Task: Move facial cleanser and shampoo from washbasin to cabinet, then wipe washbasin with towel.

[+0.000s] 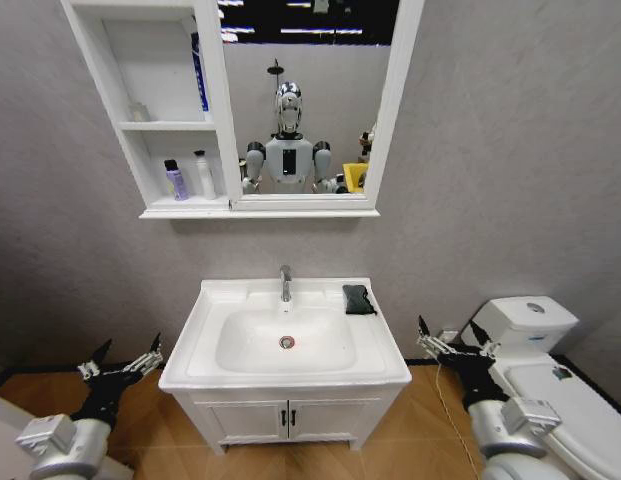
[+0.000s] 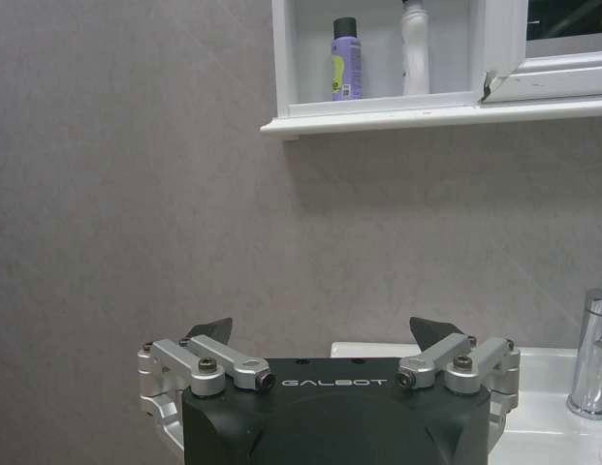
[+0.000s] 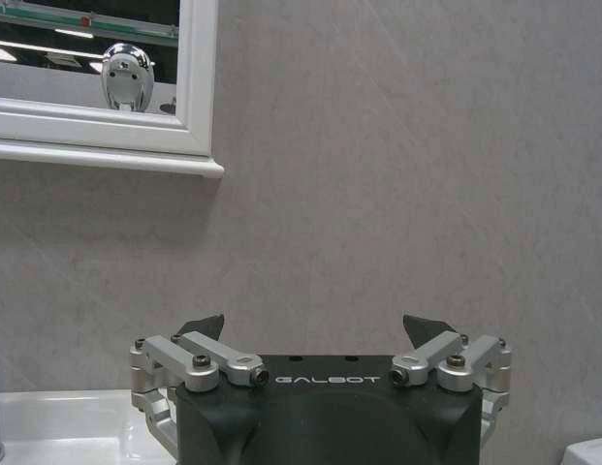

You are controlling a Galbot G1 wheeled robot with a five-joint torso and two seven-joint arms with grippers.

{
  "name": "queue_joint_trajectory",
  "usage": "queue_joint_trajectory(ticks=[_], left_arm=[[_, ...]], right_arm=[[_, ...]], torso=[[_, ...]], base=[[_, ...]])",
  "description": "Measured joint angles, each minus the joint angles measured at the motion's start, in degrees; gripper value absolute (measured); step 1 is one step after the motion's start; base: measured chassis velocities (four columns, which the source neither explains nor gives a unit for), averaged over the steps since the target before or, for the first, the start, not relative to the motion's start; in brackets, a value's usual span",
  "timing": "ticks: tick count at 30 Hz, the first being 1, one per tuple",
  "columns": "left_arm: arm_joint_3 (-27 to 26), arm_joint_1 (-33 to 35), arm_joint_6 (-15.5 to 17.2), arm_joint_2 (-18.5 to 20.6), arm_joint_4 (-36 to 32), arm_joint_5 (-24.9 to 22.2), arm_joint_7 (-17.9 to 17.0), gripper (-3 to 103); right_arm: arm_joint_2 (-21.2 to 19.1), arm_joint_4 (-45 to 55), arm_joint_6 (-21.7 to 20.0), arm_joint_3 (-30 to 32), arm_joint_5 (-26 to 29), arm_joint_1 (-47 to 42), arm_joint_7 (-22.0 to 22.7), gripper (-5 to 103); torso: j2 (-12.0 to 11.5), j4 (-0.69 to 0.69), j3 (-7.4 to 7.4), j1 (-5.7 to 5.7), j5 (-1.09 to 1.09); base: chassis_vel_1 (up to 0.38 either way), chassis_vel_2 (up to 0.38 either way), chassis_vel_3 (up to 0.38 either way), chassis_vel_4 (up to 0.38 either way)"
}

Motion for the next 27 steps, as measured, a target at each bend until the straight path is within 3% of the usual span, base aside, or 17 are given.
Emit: queue_joint_trajectory(ticks=[10,13,16,17,19,20,22,27], left_arm=[[0.01,0.0,0.0,0.01,0.0,-0.01,-0.01,100],[0.01,0.01,0.01,0.01,0.01,-0.01,-0.01,100],[0.01,0.01,0.01,0.01,0.01,-0.01,-0.02,100],[0.01,0.01,0.01,0.01,0.01,-0.01,-0.02,100],[0.01,0.01,0.01,0.01,0.01,-0.01,-0.01,100],[0.01,0.01,0.01,0.01,0.01,-0.01,-0.01,100],[0.01,0.01,0.02,0.01,0.01,-0.01,-0.01,100],[0.02,0.0,0.02,0.01,0.01,-0.01,-0.01,100]], right_arm=[[-5.44,-12.1,-2.58,0.32,2.72,7.92,2.9,100],[-8.65,-16.78,-4.85,0.7,4.91,12.2,3.32,100],[-13.72,-22.34,-8.97,0.77,12.16,17.01,5.47,100],[-13.72,-22.34,-8.97,0.77,12.16,17.01,5.47,100],[-18.49,-26.98,-12.29,-0.92,17.08,21.38,6.72,100],[-18.49,-26.98,-12.29,-0.92,17.08,21.38,6.72,100],[-22.72,-32.38,-13.86,-3.52,19.27,26.51,6.54,100],[-28.06,-40.13,-14.3,-9.45,21.62,34.86,3.7,100]], torso=[[0.0,0.0,0.0,0.01,0.01],[0.01,0.0,0.0,-0.01,0.03],[0.01,-0.01,0.01,0.0,0.02],[0.01,-0.01,0.01,0.0,0.02],[0.01,-0.02,0.01,0.0,0.02],[0.01,-0.02,0.01,0.0,0.02],[0.0,0.04,0.01,0.0,0.02],[0.01,0.0,0.01,0.01,0.0]], base=[[-0.016,0.019,0.023,-0.022],[0.0,0.0,0.0,0.0],[0.0,0.0,0.0,0.0],[0.0,0.0,0.0,0.0],[0.0,0.0,0.0,0.0],[0.0,0.0,0.0,0.0],[0.0,0.0,0.0,0.0],[0.0,0.0,0.0,0.0]])
